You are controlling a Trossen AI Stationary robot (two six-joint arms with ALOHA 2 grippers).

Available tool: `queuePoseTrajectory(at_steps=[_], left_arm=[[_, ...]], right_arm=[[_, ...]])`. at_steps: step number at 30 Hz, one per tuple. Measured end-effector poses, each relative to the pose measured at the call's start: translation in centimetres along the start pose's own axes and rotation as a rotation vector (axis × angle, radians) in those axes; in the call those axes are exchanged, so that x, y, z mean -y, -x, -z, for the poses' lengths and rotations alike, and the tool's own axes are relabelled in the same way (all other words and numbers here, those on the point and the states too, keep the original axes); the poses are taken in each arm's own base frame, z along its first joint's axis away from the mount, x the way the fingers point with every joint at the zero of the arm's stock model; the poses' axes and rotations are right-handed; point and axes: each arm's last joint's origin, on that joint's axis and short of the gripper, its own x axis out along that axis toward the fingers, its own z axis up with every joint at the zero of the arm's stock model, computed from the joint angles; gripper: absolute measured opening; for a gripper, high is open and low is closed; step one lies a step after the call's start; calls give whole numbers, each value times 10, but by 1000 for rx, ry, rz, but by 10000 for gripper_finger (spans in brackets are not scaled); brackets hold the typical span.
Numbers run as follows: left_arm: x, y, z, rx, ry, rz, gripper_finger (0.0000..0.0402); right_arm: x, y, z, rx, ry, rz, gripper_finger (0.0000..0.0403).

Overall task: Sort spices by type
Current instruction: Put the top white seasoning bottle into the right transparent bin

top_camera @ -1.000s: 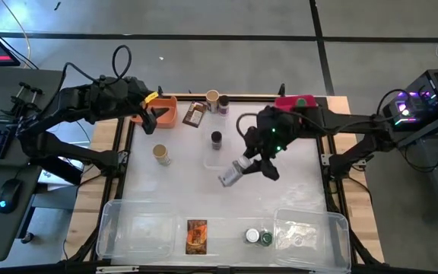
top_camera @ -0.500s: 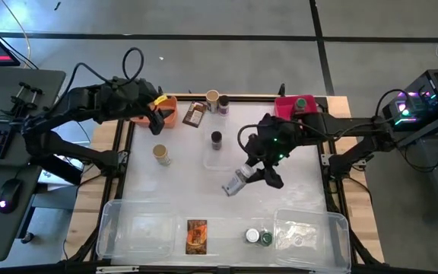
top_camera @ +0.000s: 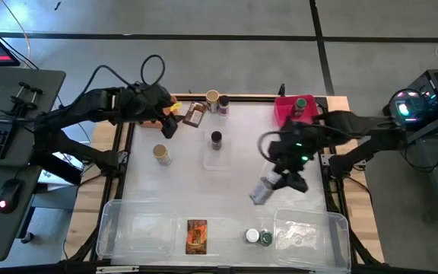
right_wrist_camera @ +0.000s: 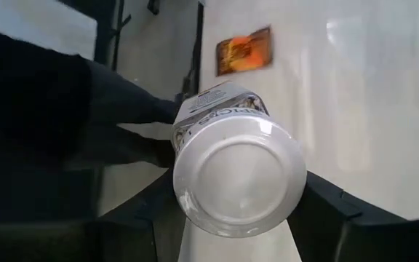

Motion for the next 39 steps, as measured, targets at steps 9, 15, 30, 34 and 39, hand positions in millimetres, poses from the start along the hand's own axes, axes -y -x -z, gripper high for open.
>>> queuePoseTrajectory(at_steps=[9,15,30,34,39], left_arm=[[19,-21,-11,51,-40,68,282],[24,-35,-13,43,-86,73,282],[16,-41,-16,43,-121,39,282],[16,-41,-16,41,-124,39,282],[16,-41,-16,42,-124,39,282]], right_arm=[[-49,-6,60,-290,-239,24,191],[-71,-43,86,-435,-341,146,191],[-64,-159,121,-351,-423,511,191],[-66,-186,131,-329,-374,571,191],[-70,-203,147,-284,-356,658,191]])
